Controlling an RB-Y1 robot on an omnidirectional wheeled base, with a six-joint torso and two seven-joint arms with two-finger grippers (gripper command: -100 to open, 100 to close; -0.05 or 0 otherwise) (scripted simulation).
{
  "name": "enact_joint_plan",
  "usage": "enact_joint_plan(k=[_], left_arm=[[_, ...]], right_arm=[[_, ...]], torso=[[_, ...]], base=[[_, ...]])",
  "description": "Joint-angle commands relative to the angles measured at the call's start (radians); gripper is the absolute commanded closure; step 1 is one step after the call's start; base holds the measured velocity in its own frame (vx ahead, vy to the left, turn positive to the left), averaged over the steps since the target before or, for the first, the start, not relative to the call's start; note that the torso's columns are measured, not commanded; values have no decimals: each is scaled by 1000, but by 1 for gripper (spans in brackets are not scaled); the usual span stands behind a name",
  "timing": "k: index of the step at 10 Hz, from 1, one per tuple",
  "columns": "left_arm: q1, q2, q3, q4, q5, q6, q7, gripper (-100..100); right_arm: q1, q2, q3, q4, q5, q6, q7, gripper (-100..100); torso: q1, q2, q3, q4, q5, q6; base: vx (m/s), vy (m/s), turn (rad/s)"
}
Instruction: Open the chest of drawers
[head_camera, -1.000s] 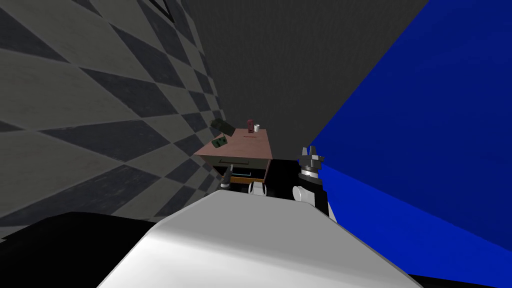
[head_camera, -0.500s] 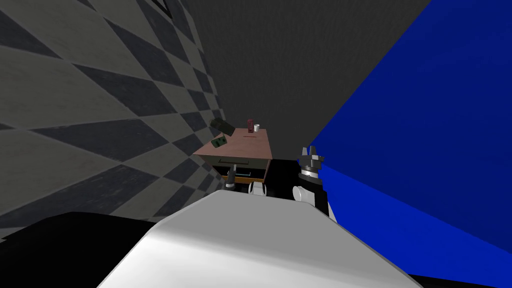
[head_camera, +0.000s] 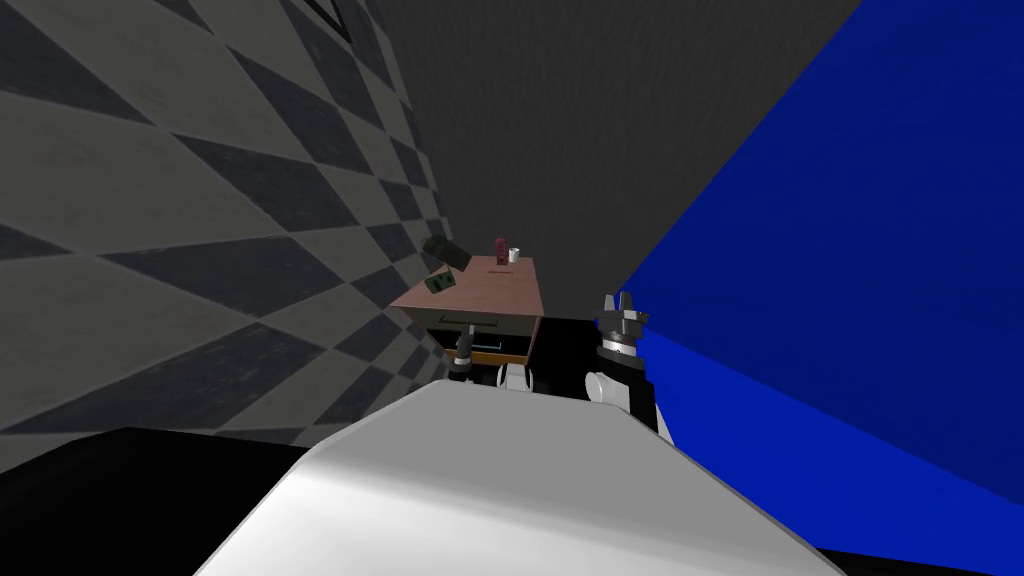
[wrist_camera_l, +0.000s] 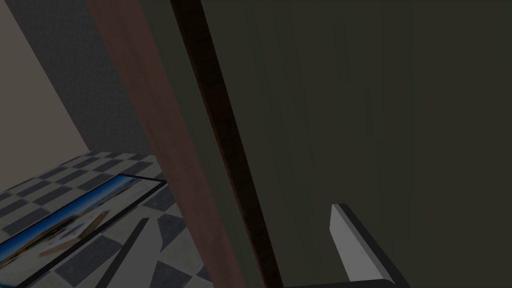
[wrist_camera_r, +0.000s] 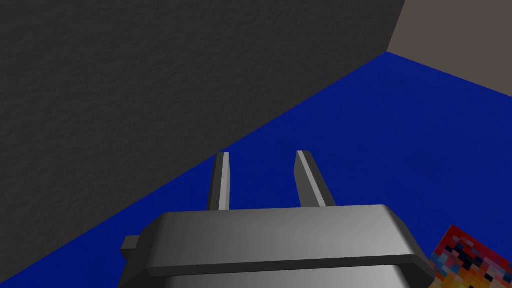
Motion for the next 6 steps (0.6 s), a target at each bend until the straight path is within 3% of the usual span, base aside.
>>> enact_joint_plan(k=[1, 2, 3, 6], left_arm=[[-24, 4, 1, -24, 3, 49, 2, -100], [-17, 3, 0, -21, 2, 36, 1, -100], [2, 0, 0, -5, 0, 5, 0, 100], [27, -4, -1, 14, -3, -39, -2, 100]], right_arm=[[0, 0, 0, 0, 0, 0, 0, 0], [0, 0, 0, 0, 0, 0, 0, 0], [0, 0, 0, 0, 0, 0, 0, 0], [0, 0, 0, 0, 0, 0, 0, 0]], torso=[[0, 0, 0, 0, 0, 0], [0, -1, -1, 0, 0, 0], [1, -2, -1, -1, 0, 0], [-2, 0, 0, 1, -2, 0]], base=[[-35, -12, 12], [-14, -5, 1], [23, 8, -26], [40, 12, -14]])
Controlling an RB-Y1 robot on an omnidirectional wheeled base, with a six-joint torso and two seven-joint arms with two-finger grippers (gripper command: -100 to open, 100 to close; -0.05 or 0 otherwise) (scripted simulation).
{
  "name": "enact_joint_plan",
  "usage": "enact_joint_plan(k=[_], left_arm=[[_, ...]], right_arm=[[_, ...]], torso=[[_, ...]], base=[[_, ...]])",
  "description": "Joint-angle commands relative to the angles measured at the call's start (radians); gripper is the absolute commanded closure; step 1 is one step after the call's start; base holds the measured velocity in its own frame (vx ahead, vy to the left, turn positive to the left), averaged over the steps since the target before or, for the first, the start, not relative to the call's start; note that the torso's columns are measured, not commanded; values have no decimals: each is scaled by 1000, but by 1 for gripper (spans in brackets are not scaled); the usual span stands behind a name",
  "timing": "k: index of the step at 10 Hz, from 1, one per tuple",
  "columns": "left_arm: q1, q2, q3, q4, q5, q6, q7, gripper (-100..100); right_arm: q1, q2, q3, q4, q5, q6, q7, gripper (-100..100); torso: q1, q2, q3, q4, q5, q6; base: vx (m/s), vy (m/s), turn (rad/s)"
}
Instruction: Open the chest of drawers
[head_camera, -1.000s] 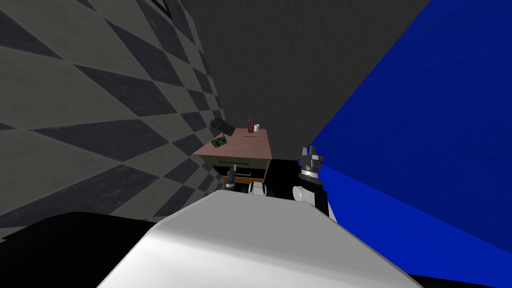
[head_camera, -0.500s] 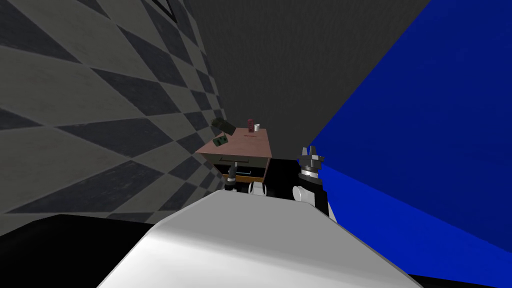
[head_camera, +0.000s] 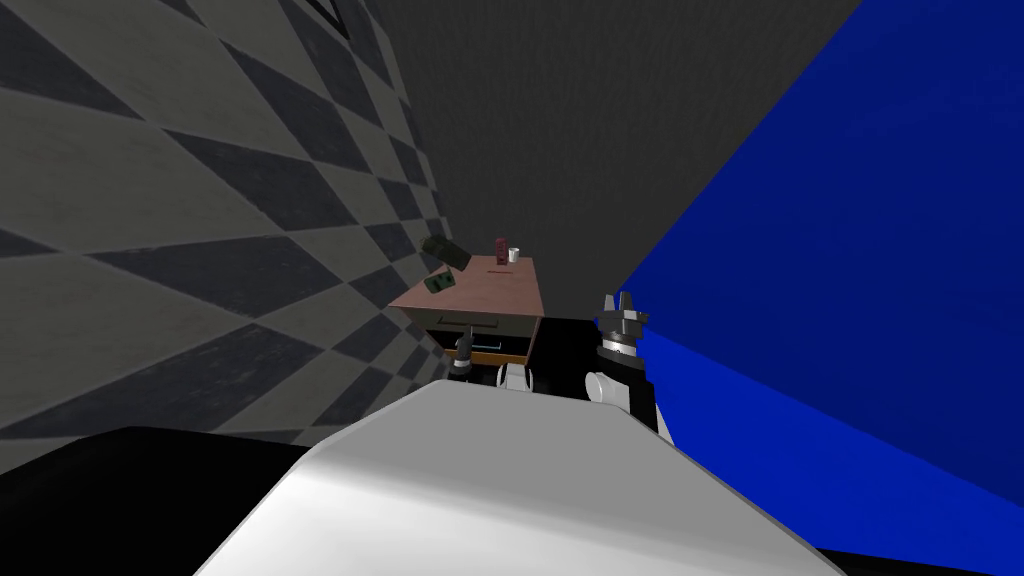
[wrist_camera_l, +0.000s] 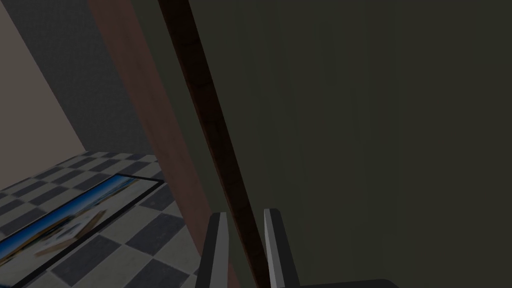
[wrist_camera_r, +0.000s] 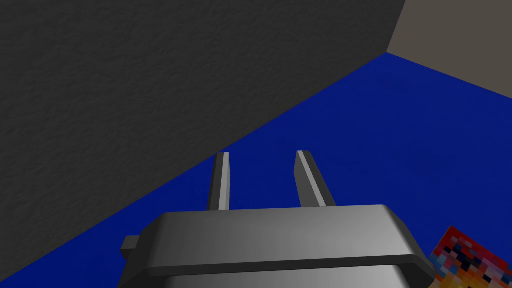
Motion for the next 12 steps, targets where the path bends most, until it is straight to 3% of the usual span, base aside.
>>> enact_joint_plan(k=[1, 3, 4, 9, 12], left_arm=[[20, -2, 0, 18, -2, -44, -3, 100], [20, -3, 0, 20, -2, -50, -2, 100], [7, 1, -1, -2, -1, -16, 3, 100], [-26, 13, -5, -60, 0, 76, 16, 100], [-16, 11, -4, -51, -1, 77, 17, 100]], right_arm=[[0, 0, 0, 0, 0, 0, 0, 0], [0, 0, 0, 0, 0, 0, 0, 0], [0, 0, 0, 0, 0, 0, 0, 0], [-1, 0, 0, 0, 0, 0, 0, 0], [0, 0, 0, 0, 0, 0, 0, 0]], torso=[[0, 1, 1, -1, 1, 0], [2, -2, 0, -4, 3, 1], [3, -2, -1, -3, 2, 1], [0, 7, 3, 5, -3, -2], [1, 2, 0, 2, -1, 0]], base=[[28, 7, -5], [16, 5, -3], [-111, -13, 36], [-201, -21, 33], [-126, 5, -9]])
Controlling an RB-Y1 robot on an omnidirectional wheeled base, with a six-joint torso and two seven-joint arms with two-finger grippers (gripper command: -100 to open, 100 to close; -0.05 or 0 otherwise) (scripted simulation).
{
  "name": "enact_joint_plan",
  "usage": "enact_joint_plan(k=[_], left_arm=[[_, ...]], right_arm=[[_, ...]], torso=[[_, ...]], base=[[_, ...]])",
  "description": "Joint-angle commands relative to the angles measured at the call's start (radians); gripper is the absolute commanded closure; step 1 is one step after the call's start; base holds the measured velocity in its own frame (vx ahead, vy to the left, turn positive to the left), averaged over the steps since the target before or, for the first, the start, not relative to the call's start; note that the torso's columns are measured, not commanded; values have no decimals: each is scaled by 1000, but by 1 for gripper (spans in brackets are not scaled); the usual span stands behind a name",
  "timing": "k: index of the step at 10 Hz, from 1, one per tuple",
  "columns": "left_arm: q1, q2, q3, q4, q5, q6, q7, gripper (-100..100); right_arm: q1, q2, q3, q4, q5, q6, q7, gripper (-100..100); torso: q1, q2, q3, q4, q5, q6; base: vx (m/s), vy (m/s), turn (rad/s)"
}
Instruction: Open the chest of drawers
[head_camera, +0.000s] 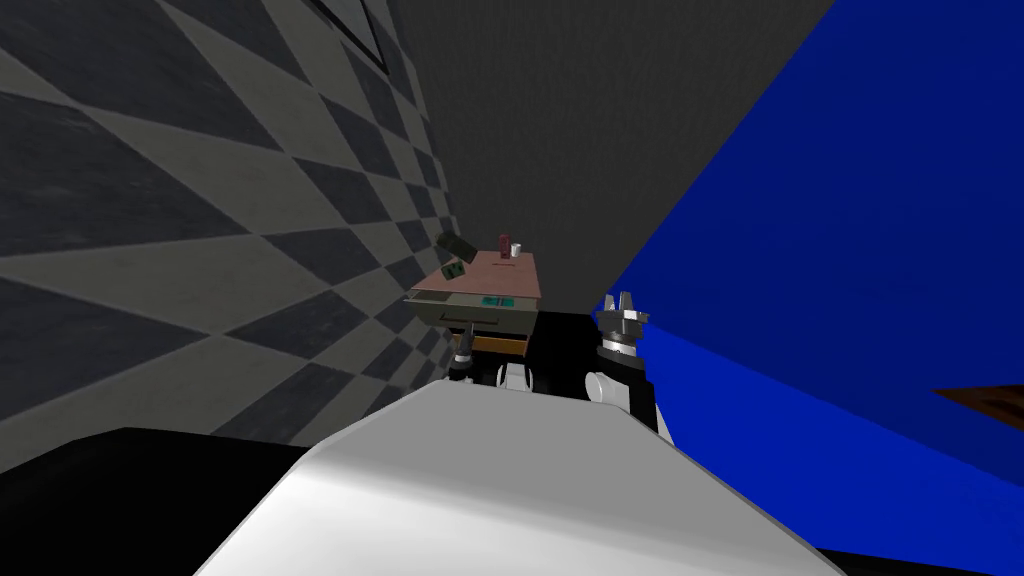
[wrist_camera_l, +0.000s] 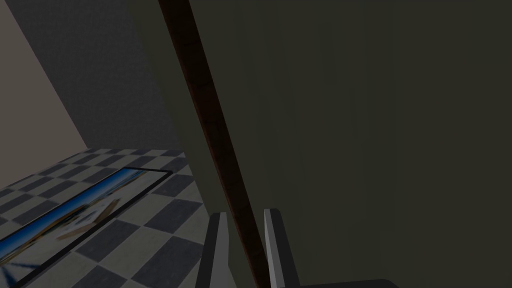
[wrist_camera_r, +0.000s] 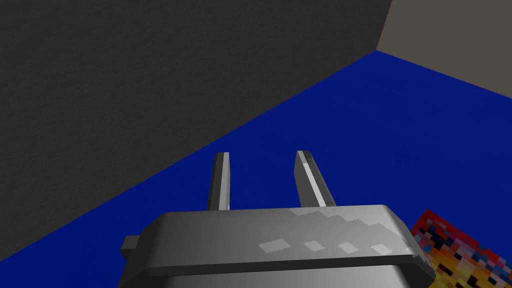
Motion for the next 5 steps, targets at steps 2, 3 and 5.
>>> enact_joint_plan(k=[2, 3, 5], left_arm=[[-1, -2, 2, -31, 0, -3, -2, 100], [-1, -3, 3, -39, 0, -3, -2, 100], [15, -4, 1, -33, -1, 2, -1, 100]], right_arm=[[0, 0, 0, 0, 0, 0, 0, 0], [0, 0, 0, 0, 0, 0, 0, 0], [0, 0, 0, 0, 0, 0, 0, 0]], torso=[[-3, 5, 4, 2, -1, 0], [-3, 5, 3, 3, -1, 0], [-4, 0, 1, 2, -2, 1]], base=[[-183, -19, -1], [-209, -4, -11], [-111, -1, -3]])
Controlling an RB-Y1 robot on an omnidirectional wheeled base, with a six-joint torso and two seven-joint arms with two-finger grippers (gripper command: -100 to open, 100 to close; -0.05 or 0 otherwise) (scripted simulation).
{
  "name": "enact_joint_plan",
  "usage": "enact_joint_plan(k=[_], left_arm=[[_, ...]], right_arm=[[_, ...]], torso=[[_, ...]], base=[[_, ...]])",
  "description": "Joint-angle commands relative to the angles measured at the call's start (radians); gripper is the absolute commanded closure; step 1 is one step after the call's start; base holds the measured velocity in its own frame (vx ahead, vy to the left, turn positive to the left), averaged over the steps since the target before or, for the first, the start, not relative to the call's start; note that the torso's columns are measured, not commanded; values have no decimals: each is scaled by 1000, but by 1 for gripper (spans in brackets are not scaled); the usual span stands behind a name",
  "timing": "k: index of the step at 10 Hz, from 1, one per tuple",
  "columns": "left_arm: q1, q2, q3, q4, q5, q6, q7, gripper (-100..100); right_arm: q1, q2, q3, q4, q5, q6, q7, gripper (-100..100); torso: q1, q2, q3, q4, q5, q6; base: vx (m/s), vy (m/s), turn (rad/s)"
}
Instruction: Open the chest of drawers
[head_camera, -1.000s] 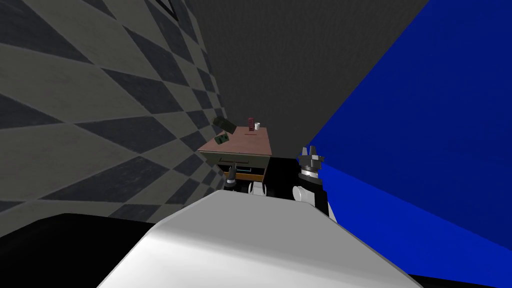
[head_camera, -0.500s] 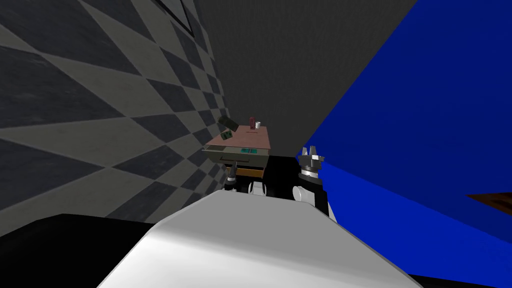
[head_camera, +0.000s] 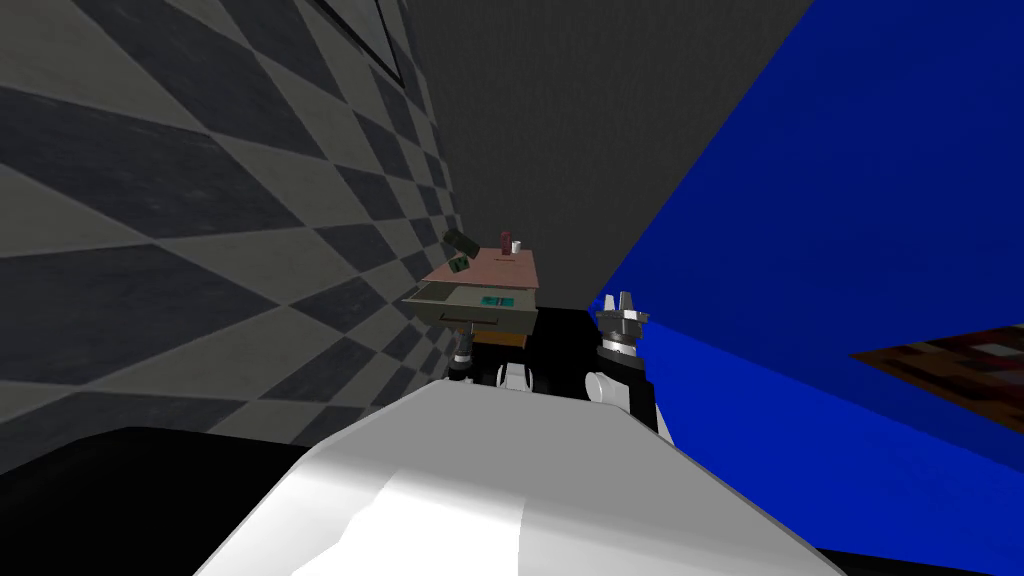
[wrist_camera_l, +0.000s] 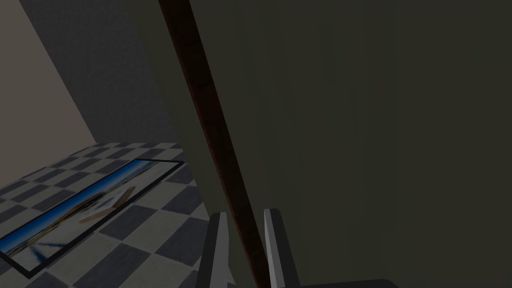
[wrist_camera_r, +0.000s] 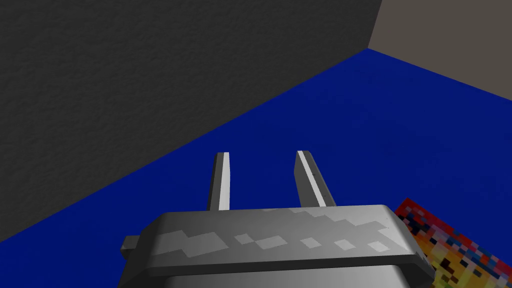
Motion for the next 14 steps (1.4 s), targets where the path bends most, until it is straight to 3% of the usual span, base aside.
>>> enact_joint_plan(k=[1, 3, 4, 13, 14], left_arm=[[3, 0, 0, -15, 1, -7, 1, 100], [6, 0, -1, -29, 2, -13, 1, 100], [-7, 0, 2, -29, 3, 28, 2, -100], [-149, 2, 33, -147, 23, 284, -6, -100], [-132, 0, 29, -125, 21, 262, -4, -100]], right_arm=[[0, 0, 0, 0, 0, 0, 0, 0], [0, 0, 0, 0, 0, 0, 0, 0], [0, 0, 0, 0, 0, 0, 0, 0], [0, 0, 0, 0, 0, 0, 0, 0], [0, 0, 0, 0, 0, 0, 0, 0]], torso=[[1, 0, -1, -2, 1, 0], [3, 6, 3, 0, 1, -2], [1, 7, 4, 1, 0, -1], [4, 2, 2, -1, 2, -2], [2, 4, 2, 0, 1, -2]], base=[[-152, 12, -13], [-188, 0, -8], [-115, -1, -15], [-89, 6, -31], [-33, 3, -13]])
